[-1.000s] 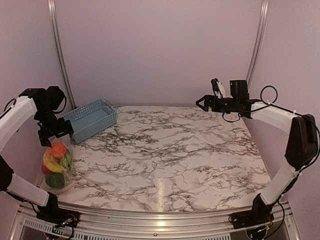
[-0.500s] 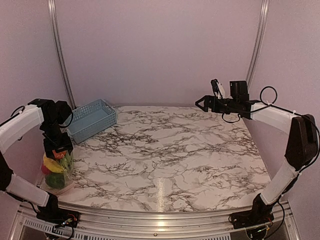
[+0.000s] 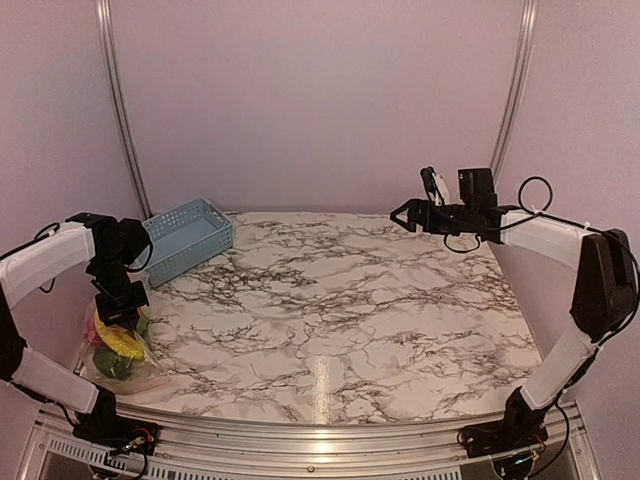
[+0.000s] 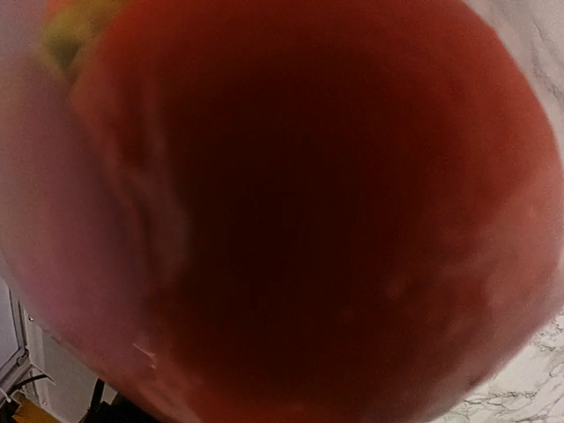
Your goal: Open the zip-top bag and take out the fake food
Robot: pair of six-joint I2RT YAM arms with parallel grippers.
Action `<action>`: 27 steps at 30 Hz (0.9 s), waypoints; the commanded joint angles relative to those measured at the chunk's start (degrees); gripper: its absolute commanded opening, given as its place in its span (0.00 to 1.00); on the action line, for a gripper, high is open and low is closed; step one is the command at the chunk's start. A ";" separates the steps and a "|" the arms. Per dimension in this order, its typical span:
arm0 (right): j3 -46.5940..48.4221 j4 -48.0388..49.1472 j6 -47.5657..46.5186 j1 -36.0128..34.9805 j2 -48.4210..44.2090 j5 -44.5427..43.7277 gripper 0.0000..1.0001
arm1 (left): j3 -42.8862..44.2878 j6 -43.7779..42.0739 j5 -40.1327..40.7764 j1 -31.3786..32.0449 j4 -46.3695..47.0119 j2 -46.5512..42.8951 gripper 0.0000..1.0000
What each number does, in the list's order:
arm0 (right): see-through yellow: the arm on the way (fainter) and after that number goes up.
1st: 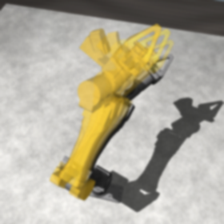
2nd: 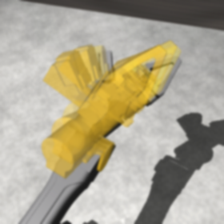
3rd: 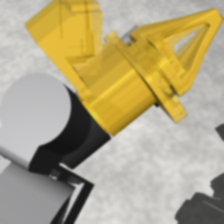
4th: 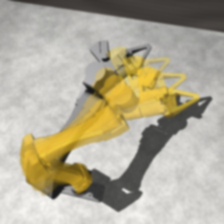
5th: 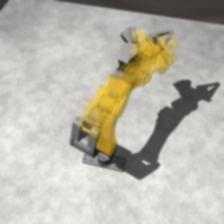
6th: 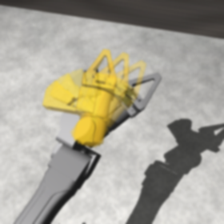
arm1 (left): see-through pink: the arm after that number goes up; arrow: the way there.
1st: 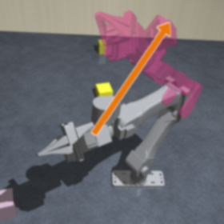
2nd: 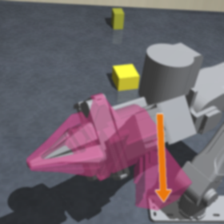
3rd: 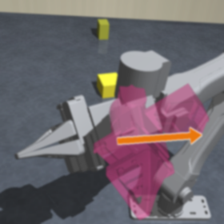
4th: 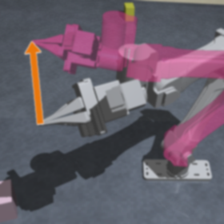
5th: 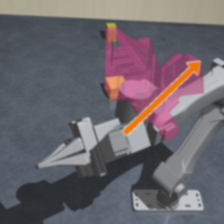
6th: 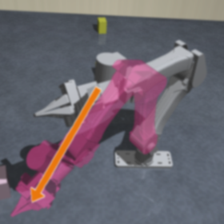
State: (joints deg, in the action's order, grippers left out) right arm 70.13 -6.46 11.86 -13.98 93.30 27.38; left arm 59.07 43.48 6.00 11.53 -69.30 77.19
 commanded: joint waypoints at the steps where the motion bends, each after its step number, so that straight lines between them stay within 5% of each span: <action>1: -0.61 -0.09 -0.20 -0.26 -2.46 1.15 0.99 | 2.70 2.13 -6.81 2.34 2.41 -0.96 0.00; 10: -0.81 -0.66 -1.54 0.00 -2.99 3.07 0.99 | 11.50 10.37 -20.11 10.56 11.21 1.68 0.00; 18: -1.95 -0.72 -1.34 0.01 -4.89 7.15 0.99 | 18.81 20.42 -28.54 15.79 31.14 10.58 0.00; 27: -15.72 13.47 7.53 -7.03 -12.67 8.45 0.88 | 23.34 33.15 -33.62 16.86 52.93 20.74 0.00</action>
State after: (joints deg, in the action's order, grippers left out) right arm 59.29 -1.74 14.28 -15.88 83.88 35.24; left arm 80.73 68.86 -23.64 28.21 -30.46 95.79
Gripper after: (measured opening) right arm 0.904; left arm 0.006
